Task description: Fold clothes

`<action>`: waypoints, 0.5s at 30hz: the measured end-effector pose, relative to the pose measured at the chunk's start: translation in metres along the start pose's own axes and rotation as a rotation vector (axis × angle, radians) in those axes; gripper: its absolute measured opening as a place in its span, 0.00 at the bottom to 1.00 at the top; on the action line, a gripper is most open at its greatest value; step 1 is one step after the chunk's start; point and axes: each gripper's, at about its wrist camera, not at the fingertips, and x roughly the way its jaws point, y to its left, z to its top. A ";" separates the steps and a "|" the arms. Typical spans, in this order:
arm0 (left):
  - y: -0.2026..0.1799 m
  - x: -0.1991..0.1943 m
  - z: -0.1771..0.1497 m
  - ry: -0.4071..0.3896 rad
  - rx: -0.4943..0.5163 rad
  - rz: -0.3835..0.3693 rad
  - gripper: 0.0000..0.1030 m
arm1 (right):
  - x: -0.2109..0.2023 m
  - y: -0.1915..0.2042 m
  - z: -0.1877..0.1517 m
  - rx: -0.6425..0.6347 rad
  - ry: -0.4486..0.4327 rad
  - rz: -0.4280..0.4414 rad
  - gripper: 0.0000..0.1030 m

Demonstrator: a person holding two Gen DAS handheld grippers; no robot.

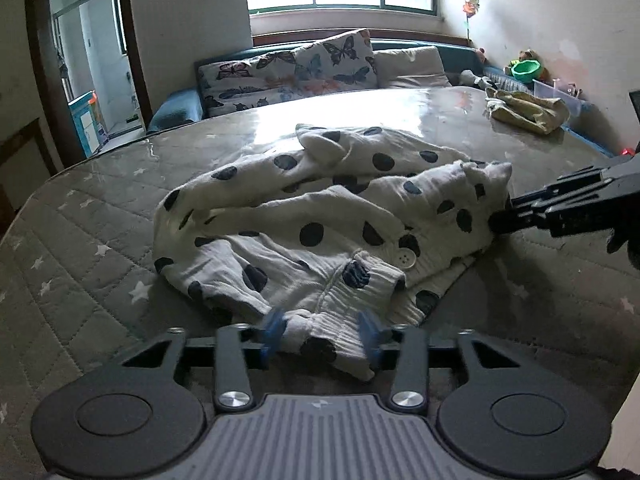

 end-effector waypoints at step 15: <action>-0.010 -0.010 -0.012 -0.020 0.048 0.025 0.65 | -0.032 0.008 0.004 0.041 -0.013 0.063 0.10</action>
